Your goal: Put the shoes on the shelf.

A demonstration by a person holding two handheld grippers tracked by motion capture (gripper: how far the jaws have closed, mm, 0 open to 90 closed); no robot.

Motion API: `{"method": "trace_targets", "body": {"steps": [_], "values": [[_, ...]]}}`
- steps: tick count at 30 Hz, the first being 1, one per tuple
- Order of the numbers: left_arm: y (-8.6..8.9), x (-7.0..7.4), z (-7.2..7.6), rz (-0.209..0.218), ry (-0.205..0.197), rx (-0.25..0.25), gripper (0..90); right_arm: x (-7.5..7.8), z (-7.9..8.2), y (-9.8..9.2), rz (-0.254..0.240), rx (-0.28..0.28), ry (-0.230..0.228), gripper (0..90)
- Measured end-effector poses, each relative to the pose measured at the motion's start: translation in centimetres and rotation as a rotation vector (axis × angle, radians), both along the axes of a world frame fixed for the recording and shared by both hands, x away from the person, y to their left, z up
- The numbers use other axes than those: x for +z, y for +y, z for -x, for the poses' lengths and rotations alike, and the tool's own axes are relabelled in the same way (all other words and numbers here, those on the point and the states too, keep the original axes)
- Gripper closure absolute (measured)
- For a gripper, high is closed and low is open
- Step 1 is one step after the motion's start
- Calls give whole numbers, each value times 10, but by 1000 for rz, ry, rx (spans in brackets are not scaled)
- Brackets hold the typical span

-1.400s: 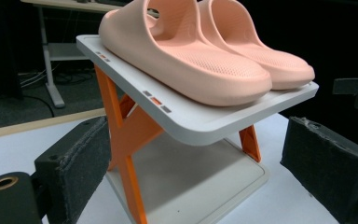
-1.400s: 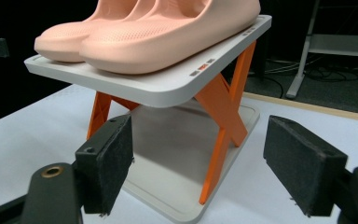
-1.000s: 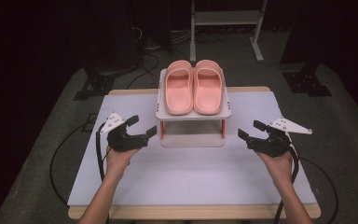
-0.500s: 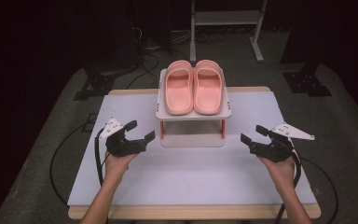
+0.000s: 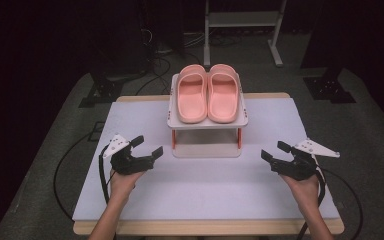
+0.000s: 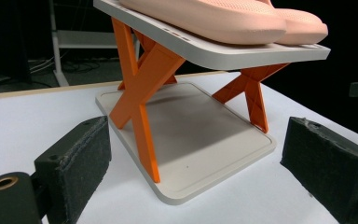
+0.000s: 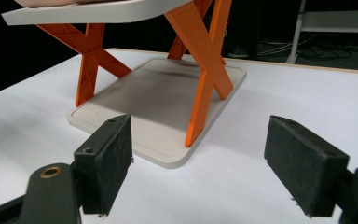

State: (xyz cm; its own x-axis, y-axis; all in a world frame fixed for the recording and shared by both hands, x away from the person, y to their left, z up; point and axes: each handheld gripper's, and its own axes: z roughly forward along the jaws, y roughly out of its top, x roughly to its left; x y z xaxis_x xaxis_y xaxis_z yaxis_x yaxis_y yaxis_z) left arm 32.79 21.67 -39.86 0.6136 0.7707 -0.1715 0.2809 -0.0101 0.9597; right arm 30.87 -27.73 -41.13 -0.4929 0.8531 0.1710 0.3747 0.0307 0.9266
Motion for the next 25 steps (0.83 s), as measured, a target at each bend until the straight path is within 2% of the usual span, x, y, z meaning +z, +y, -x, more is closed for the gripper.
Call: {"method": "trace_targets", "body": {"steps": [17, 19, 22, 25], "values": [[0, -12, 15, 3, -11, -8, 32, -13, 14, -8, -5, -12, 15, 215], [-1, -16, 20, 2, -11, -6, 32, -17, 19, -8, -3, -5, 22, 205], [-1, -29, 34, 9, -15, -11, 32, -24, 27, -8, -14, 0, 19, 201], [0, -36, 40, 21, -14, -12, 32, -30, 33, -8, -22, -7, 5, 195]]}}
